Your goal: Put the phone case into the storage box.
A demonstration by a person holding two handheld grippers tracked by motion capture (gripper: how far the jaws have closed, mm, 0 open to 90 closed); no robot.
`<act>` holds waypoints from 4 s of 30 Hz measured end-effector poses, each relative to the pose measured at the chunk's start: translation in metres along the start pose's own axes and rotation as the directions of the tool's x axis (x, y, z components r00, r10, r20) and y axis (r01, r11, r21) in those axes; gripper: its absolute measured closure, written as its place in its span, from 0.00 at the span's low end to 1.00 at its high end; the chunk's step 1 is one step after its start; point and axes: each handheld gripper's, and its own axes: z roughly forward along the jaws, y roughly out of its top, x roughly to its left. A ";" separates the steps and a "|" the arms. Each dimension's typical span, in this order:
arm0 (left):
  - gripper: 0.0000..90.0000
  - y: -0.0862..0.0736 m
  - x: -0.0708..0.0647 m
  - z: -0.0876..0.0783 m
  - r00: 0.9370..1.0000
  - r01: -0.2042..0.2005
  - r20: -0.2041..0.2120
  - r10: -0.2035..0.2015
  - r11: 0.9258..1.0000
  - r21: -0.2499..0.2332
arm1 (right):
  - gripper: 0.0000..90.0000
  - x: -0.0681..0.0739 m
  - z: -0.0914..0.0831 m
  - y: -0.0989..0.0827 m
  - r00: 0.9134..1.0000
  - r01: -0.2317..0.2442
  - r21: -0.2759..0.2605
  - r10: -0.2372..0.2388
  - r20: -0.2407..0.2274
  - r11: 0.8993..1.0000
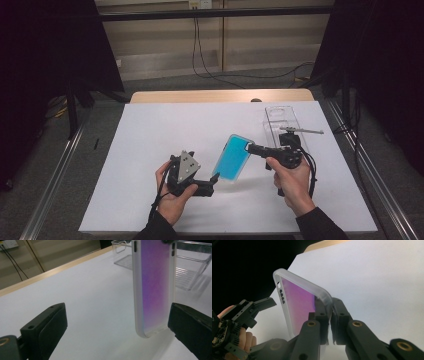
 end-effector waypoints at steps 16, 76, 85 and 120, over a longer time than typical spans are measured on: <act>0.03 -0.013 0.021 -0.020 0.998 0.010 -0.060 -0.011 1.000 -0.018 | 0.94 -0.019 -0.012 -0.001 0.998 0.041 -0.078 -0.038 0.041 0.996; 0.02 -0.074 0.073 -0.088 0.963 0.155 -0.193 -0.187 0.974 -0.167 | 0.94 -0.022 -0.048 0.039 0.946 0.296 -0.196 -0.258 0.198 0.935; 0.02 -0.077 0.076 -0.086 0.957 0.165 -0.210 -0.199 0.971 -0.172 | 0.94 -0.025 -0.055 0.051 0.936 0.320 -0.204 -0.276 0.219 0.925; 0.01 -0.087 0.078 -0.097 0.955 0.157 -0.212 -0.206 0.962 -0.224 | 0.94 -0.049 -0.086 0.095 0.885 0.392 -0.217 -0.302 0.355 0.894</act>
